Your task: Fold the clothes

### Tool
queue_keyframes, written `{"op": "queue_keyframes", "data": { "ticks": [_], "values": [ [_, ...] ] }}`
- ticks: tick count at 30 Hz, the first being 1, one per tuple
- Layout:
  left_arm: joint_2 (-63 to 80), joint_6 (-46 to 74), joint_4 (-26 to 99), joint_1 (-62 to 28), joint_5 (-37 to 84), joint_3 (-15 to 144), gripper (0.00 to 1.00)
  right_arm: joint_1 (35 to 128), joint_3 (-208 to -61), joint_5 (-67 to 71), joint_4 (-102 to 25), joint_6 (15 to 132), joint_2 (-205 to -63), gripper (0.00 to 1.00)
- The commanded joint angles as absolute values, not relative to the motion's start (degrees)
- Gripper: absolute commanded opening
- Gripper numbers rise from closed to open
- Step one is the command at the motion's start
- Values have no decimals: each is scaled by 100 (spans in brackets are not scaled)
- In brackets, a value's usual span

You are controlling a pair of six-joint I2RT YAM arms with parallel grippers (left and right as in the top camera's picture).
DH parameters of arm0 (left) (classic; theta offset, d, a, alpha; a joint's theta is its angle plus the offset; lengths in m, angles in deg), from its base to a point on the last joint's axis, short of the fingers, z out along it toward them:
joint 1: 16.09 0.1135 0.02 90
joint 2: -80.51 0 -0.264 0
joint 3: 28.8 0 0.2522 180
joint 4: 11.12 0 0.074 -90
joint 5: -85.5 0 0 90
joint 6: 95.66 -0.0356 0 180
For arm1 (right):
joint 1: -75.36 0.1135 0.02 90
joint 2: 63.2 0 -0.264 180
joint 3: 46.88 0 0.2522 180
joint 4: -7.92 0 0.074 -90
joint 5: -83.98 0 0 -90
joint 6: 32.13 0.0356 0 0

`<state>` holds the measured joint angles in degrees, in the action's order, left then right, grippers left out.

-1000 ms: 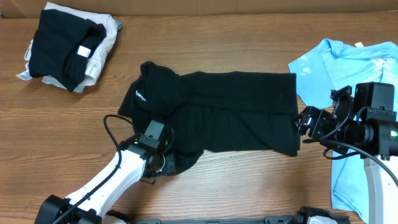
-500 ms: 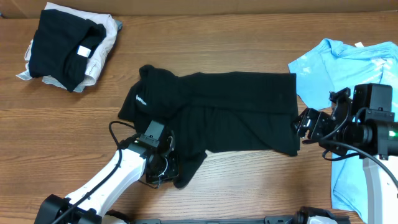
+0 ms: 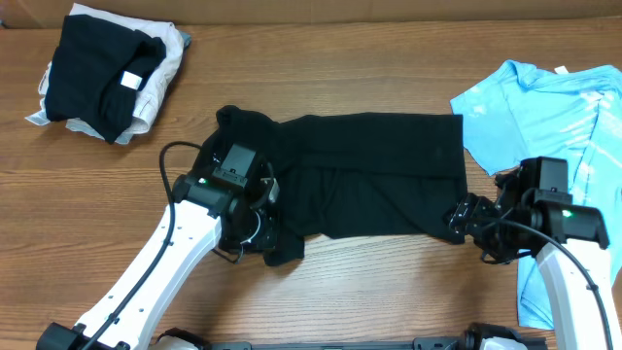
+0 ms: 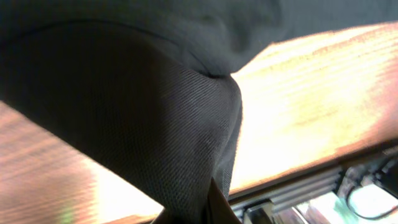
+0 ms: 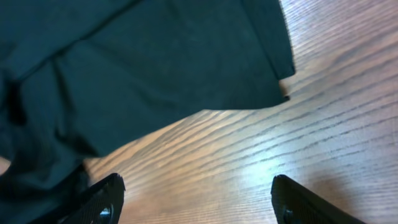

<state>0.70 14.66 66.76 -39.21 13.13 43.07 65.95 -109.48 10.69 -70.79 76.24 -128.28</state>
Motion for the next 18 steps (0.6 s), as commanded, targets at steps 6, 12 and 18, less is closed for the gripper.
{"op": "queue_keyframes", "data": {
  "ticks": [6, 12, 18],
  "values": [
    [70, 1232, 6708, -3888, 607, 4431, 4, 6554, -10076, 595, -6238, 8590, -13344, 78],
    [70, 1232, 6597, -3888, 559, 4431, 7, 6554, -9835, 602, -5654, 8715, -13956, 66],
    [70, 1234, 6586, -3888, 559, 4431, 4, 6554, -9835, 536, -5346, 8853, -14360, 59]
  ]
}}
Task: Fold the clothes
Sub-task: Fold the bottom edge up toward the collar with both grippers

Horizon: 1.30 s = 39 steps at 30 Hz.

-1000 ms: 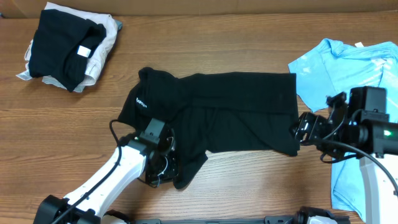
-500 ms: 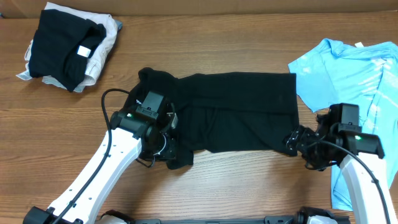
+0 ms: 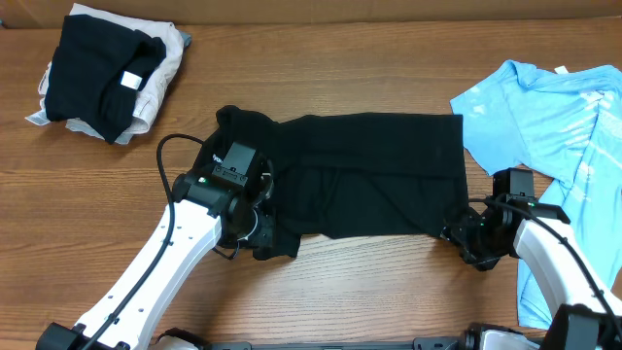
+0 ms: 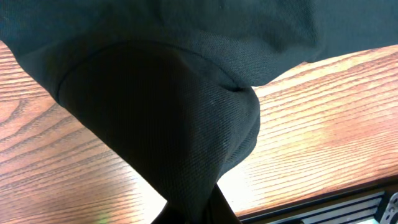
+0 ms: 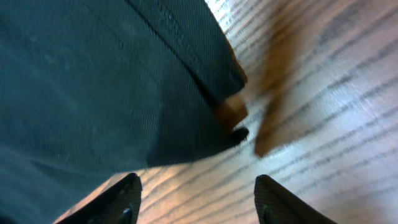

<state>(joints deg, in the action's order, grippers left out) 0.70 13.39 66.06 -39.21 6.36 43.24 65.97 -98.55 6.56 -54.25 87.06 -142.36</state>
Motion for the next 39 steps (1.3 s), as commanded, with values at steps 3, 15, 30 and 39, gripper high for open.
{"op": "queue_keyframes", "data": {
  "ticks": [3, 15, 30, 39],
  "values": [
    [70, 1234, 6553, -3886, 559, 4433, 4, 6554, -9835, 427, -5254, 8966, -14579, 52],
    [70, 1228, 6520, -3466, 529, 4669, 4, 6547, -9840, 300, -4861, 9098, -14874, 22],
    [70, 743, 7156, -3025, 389, 5384, 4, 6547, -11079, 315, -6655, 8739, -14511, 4],
    [68, 708, 7038, -3025, -208, 5522, 4, 6547, -11684, 237, -7105, 8442, -14166, 4]
  ]
}}
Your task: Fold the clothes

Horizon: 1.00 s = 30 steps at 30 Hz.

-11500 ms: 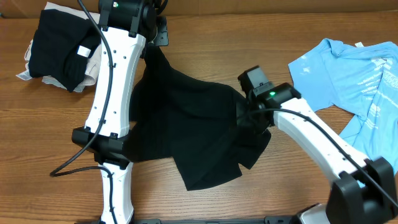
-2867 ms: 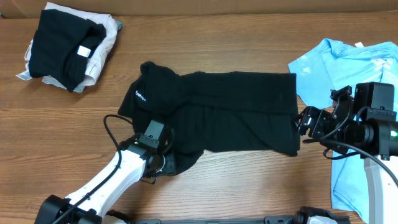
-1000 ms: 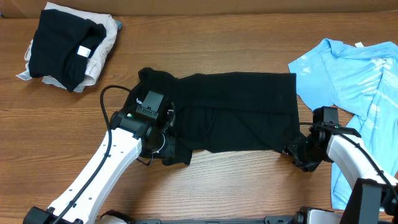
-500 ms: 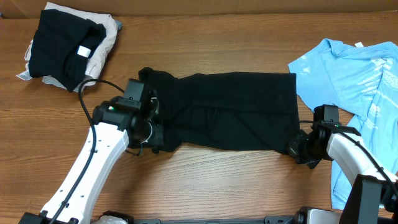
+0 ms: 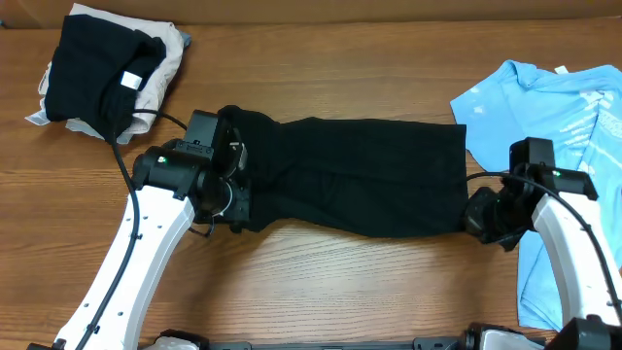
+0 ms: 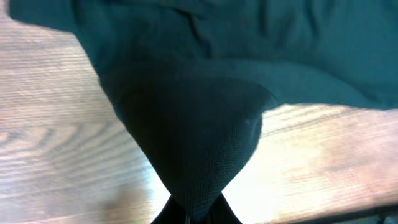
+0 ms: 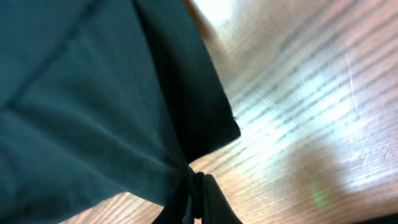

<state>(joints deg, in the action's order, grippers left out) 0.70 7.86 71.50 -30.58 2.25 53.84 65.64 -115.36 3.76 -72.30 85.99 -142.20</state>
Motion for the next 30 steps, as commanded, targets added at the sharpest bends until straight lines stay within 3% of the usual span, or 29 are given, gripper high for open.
{"op": "queue_keyframes", "data": {
  "ticks": [1, 26, 28, 30],
  "values": [
    [63, 760, 6936, -3020, -354, 5520, 4, 6547, -11684, 234, -6994, 8442, -14166, 4],
    [-1305, 1429, 3609, -2548, -709, 5520, 5, 6599, -11684, 219, -4386, 8442, -15136, 4],
    [-1436, 1429, 3399, -2553, -702, 5520, 8, 6599, -11684, 215, -4225, 8442, -15261, 4],
    [-1598, 1429, 3253, -2566, -702, 5520, 18, 6599, -11684, 215, -4118, 8442, -15331, 7]
  ]
}}
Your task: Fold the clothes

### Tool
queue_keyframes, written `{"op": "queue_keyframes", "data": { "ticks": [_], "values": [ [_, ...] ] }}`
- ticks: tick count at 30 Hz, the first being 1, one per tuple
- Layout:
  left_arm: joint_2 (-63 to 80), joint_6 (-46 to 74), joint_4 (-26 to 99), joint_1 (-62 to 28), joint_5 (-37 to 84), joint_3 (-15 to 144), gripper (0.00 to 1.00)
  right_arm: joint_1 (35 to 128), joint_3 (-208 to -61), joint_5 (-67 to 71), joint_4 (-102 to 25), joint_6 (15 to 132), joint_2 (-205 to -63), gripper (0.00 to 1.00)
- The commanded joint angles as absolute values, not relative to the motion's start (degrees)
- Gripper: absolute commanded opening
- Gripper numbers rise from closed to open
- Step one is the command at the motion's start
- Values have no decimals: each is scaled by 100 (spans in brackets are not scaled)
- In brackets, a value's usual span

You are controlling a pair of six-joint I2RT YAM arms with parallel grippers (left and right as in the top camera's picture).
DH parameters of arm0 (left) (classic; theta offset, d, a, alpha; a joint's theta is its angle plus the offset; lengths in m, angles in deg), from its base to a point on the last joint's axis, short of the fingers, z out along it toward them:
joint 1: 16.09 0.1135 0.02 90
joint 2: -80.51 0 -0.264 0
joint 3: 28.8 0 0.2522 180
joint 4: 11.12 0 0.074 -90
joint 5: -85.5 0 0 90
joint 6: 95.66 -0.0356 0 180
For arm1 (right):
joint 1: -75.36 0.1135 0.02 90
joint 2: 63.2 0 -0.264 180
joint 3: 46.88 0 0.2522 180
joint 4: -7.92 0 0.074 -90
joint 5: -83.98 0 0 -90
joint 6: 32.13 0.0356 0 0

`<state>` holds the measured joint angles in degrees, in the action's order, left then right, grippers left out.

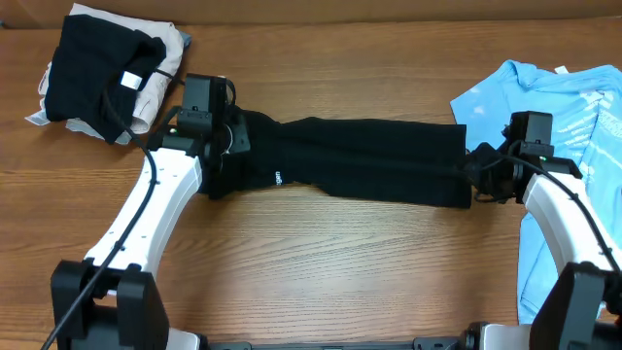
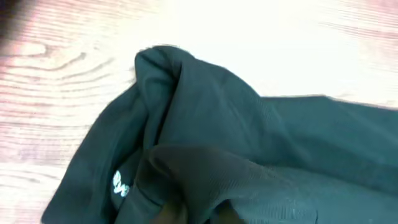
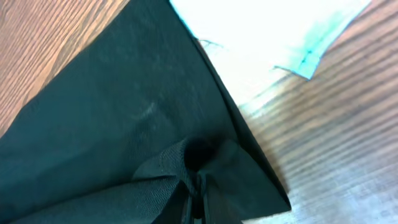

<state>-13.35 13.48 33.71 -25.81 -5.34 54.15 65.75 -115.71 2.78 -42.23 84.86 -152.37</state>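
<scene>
A black garment [image 1: 350, 160] lies across the middle of the table as a long narrow band, its near edge folded over toward the far edge. My left gripper [image 1: 219, 146] is shut on its left end, where cloth bunches around a small white logo [image 2: 121, 183]. My right gripper [image 1: 476, 175] is shut on the right end, pinching a fold of black fabric [image 3: 186, 165]. In both wrist views the fingers are mostly buried in cloth.
A light blue shirt [image 1: 559, 107] lies spread at the right edge, its corner [image 3: 273, 31] just beyond the black garment's end. A pile of folded black and white clothes [image 1: 107, 68] sits at the far left. Bare wooden table [image 1: 321, 282] fills the front.
Both grippers, still shut on the garment's ends, have moved away from the front edge toward the far side. The garment's near edge now lies over its far part, making a narrower band.
The black garment lay wide; my left gripper held its near left corner, my right stood open by the near right corner. Then my right gripper was at that corner, later shut on it with both ends lifted. Now the near edge lies folded over.
</scene>
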Motion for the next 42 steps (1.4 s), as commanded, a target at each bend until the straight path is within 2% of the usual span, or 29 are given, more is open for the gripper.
{"op": "queue_keyframes", "data": {
  "ticks": [1, 3, 6, 7, 10, 12, 19, 25, 33, 39, 40, 42],
  "values": [
    [-1696, 1429, 3194, -2579, -702, 5520, 29, 6599, -11684, 217, -4078, 8442, -15342, 11],
    [-1860, 1429, 3159, -2592, -698, 5520, 44, 6597, -11684, 215, -4041, 8442, -15350, 27],
    [-2046, 1407, 3303, -2590, -768, 5520, 60, 6597, -11684, 215, -4011, 8337, -15350, 69],
    [-2074, 1407, 3360, -2577, -787, 5520, 68, 6597, -11684, 215, -4013, 8291, -15350, 76],
    [-2081, 1407, 3480, -2450, -811, 5524, 86, 6597, -11684, 215, -4026, 8037, -15350, 85],
    [-2061, 1409, 3585, -2314, -809, 5557, 100, 6595, -11682, 210, -4032, 7867, -15353, 86],
    [-2057, 1418, 4372, -1525, -743, 6123, 100, 6597, -11586, 193, -3676, 7574, -15691, 86],
    [-2057, 972, 5379, -924, -748, 6967, 100, 6597, -11586, 197, -3407, 7561, -16187, 78],
    [-2061, 841, 5937, -669, -754, 7279, 100, 6617, -11573, 914, -3307, 7662, -16653, 57],
    [-2065, 823, 5941, -677, -752, 7231, 100, 6899, -11538, 932, -3200, 7915, -16675, 53],
    [-2065, 821, 5943, -677, -752, 7231, 100, 6956, -11538, 929, -3178, 7943, -16675, 50],
    [-2065, 821, 5972, -679, -759, 7231, 100, 7034, -11538, 908, -3136, 8088, -16675, 34]
  ]
}}
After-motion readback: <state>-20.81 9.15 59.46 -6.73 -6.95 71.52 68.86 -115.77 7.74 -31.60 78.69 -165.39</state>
